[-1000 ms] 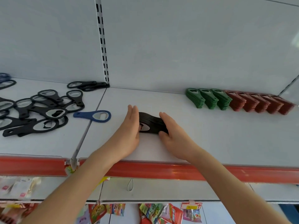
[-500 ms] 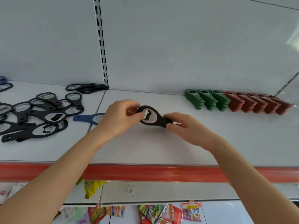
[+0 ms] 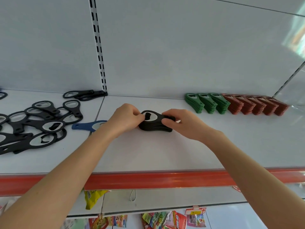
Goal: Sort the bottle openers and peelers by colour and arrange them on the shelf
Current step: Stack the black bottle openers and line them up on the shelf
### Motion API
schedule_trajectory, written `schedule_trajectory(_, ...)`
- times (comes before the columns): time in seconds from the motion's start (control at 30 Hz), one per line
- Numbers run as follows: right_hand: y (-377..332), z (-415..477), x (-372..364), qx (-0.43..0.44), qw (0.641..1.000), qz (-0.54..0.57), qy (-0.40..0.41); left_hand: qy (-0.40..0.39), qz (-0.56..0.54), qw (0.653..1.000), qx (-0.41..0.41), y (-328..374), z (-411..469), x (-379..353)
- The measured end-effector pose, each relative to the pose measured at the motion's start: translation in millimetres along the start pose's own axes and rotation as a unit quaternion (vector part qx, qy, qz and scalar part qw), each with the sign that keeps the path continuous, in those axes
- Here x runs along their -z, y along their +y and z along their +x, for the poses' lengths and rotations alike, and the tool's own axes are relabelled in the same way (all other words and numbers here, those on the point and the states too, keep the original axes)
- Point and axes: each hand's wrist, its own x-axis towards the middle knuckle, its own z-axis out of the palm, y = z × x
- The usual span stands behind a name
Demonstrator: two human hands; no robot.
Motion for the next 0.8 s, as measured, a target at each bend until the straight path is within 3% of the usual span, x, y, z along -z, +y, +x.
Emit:
schedule_trajectory(0.17,0,0,-1,0.011,0.999,-0.026,-0.016,0.016,0.038,0.998,-0.037,-2,-9,0)
schedule_trajectory(0.33,5,-3,-4,0.013,1.0,-0.007,-0.023,0.053,0.157,0.981,-0.097,-7,-32,1)
schedule_trajectory(0.67,13,-4,-11,0.01,0.999,-0.028,0.013,0.006,0.277,0.953,-0.127,-22,-41,-10)
schedule_trajectory(0.8,21,-6,-7,-0.05,0.995,-0.056,0.066,-0.027,0.289,0.948,-0.129,-17,-35,-11)
